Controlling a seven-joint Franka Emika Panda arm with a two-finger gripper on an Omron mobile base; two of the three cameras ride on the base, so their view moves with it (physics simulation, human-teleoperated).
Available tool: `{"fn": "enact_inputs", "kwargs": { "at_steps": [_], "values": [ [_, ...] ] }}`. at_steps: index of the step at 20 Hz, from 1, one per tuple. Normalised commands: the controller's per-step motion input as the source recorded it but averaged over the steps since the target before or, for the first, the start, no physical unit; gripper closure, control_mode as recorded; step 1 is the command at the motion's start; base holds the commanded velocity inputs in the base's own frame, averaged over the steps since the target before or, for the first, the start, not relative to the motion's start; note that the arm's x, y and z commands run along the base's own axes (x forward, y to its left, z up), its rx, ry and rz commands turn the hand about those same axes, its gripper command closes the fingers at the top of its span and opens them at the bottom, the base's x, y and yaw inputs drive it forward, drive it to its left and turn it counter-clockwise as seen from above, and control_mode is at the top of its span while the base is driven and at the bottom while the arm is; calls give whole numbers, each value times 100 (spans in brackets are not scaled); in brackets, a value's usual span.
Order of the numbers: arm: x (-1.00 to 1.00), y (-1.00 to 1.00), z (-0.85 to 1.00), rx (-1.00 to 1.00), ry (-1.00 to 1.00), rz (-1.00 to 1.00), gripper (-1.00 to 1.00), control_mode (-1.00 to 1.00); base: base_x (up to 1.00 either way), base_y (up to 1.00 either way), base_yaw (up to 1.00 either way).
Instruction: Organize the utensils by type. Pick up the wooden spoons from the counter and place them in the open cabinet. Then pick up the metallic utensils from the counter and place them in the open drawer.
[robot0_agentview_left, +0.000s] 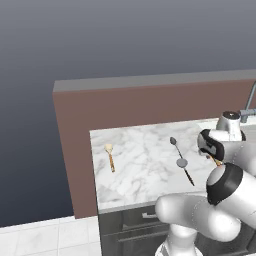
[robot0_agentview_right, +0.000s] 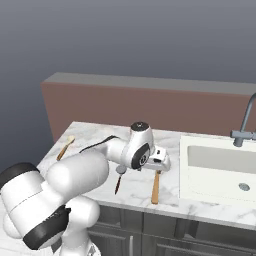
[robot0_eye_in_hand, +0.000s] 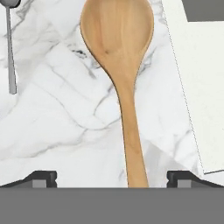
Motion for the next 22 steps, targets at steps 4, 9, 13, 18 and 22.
{"fn": "enact_inputs", "kwargs": {
  "at_steps": [4,9,13,18,22],
  "values": [
    [25,-4,-39,0,0,0,-100,-100,0,0,0],
    [27,-8,-36,0,1,0,-100,-100,0,0,0],
    [25,-13,-32,0,2,0,-100,-100,0,0,0],
    [20,-15,-26,0,1,0,-100,-100,0,0,0],
    [15,-15,-21,0,0,3,-100,-100,0,0,0]
  ]
}}
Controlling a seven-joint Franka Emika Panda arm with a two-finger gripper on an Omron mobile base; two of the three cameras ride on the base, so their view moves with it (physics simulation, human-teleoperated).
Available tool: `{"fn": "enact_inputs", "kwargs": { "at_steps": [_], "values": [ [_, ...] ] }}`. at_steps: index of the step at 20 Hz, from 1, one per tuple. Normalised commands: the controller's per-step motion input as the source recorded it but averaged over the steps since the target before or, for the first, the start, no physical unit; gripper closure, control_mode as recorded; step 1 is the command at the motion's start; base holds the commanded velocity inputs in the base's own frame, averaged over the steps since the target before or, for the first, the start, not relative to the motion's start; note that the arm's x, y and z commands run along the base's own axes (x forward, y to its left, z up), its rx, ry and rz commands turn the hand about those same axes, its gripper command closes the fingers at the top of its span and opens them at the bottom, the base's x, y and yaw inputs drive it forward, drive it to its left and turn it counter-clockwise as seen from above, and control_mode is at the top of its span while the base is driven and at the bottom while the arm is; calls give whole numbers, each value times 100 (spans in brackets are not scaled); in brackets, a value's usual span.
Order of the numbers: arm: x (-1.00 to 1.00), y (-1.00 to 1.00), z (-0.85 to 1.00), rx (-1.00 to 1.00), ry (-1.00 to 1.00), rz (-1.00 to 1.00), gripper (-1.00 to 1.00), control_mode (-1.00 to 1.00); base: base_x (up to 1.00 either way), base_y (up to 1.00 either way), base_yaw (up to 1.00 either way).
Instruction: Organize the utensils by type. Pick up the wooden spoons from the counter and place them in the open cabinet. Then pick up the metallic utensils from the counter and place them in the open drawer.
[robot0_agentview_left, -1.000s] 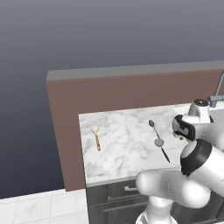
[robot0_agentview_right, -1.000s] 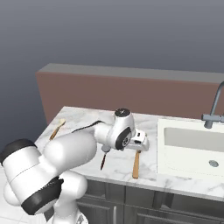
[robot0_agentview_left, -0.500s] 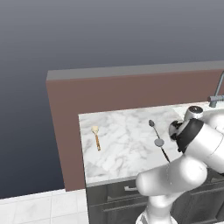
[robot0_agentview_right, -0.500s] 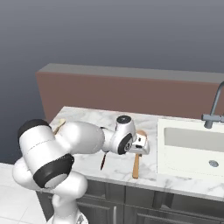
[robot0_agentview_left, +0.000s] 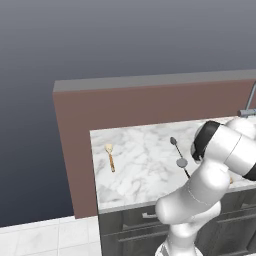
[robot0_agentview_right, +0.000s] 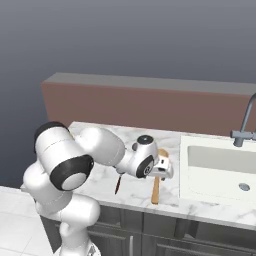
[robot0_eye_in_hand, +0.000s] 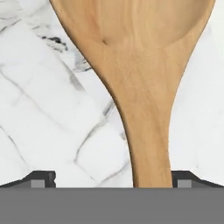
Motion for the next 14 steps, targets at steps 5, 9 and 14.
{"fn": "enact_inputs", "kwargs": {
  "at_steps": [5,9,14],
  "values": [
    [11,-15,-18,0,0,6,-100,-100,0,0,0],
    [9,-18,-24,0,0,9,-100,-100,0,0,0],
    [1,-21,-37,0,3,12,100,-100,0,0,0]
  ]
}}
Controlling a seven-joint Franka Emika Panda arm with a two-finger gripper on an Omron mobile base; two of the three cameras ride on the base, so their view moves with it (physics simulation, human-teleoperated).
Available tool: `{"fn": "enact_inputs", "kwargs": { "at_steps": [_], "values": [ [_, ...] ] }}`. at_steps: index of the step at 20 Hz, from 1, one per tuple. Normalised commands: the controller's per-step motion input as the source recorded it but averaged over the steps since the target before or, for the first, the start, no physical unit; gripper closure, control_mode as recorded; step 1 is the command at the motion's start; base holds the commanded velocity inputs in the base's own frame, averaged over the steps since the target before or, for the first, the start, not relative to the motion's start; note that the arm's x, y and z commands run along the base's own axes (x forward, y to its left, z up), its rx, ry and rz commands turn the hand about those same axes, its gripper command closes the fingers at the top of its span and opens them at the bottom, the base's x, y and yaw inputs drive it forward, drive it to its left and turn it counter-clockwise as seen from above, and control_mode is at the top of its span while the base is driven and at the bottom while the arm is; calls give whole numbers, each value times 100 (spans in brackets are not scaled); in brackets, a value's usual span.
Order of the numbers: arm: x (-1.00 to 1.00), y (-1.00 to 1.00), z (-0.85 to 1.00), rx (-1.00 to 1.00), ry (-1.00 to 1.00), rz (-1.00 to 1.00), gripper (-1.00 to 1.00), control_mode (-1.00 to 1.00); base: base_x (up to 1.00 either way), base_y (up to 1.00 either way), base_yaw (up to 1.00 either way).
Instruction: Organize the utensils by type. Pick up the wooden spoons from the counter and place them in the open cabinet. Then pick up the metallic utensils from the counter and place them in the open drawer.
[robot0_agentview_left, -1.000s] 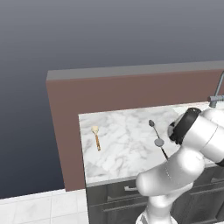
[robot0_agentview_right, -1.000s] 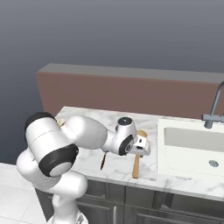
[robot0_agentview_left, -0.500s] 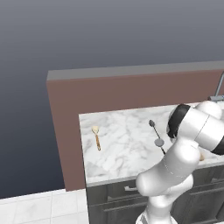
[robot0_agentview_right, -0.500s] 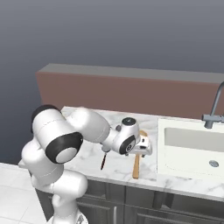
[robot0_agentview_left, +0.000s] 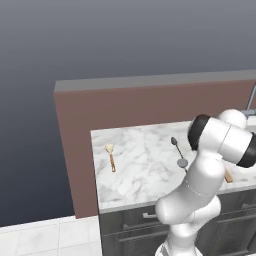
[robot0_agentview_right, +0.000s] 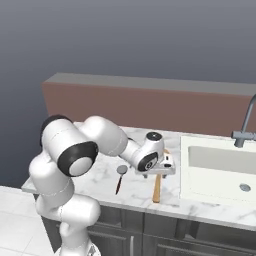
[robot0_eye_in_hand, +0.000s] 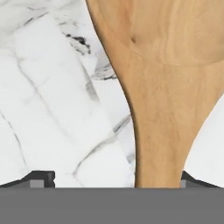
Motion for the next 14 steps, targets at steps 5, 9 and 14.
{"fn": "enact_inputs", "kwargs": {
  "at_steps": [5,9,14],
  "values": [
    [-4,-6,-46,0,5,6,100,-100,0,0,0],
    [-17,-1,-28,4,5,0,100,-100,0,0,0],
    [-20,0,12,5,2,0,100,-100,0,0,0]
  ]
}}
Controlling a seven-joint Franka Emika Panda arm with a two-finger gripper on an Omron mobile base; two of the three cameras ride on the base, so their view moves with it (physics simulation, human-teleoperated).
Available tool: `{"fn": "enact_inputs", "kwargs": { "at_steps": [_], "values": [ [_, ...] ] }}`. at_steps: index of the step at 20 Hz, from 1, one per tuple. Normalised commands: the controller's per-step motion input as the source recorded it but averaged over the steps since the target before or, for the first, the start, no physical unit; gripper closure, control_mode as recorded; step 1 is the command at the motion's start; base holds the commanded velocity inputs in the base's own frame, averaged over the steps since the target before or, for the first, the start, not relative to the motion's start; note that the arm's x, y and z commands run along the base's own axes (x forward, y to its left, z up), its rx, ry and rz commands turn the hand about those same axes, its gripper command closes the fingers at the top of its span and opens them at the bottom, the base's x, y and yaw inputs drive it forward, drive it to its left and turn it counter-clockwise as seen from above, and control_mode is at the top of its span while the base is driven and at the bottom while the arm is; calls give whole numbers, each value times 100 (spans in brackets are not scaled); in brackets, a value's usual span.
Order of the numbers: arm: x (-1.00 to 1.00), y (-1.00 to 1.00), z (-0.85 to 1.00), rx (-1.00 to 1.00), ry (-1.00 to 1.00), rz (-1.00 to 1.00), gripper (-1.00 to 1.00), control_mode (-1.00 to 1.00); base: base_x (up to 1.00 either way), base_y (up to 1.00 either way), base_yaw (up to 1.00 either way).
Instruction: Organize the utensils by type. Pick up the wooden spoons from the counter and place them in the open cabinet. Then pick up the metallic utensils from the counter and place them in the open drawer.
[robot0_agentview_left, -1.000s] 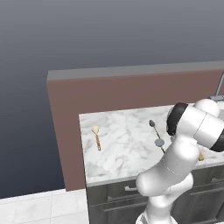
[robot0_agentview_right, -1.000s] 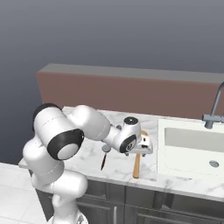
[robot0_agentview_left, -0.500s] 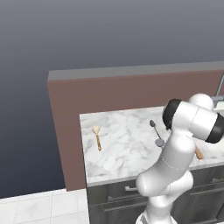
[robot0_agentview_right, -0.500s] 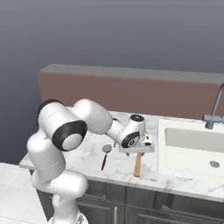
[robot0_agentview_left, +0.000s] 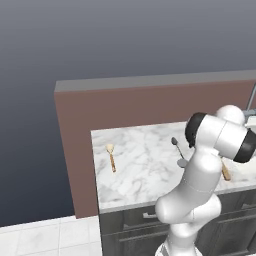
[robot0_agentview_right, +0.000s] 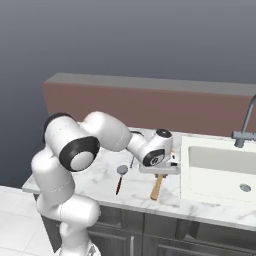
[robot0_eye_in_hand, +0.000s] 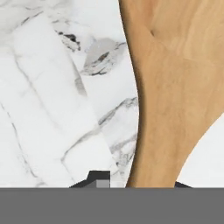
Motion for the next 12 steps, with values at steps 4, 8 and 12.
{"fn": "enact_inputs", "kwargs": {
  "at_steps": [4,8,12],
  "values": [
    [-29,2,77,0,0,0,100,-100,0,0,0],
    [-38,11,95,0,-2,0,100,-100,0,0,0],
    [-43,21,85,-2,-8,2,100,-100,0,0,0]
  ]
}}
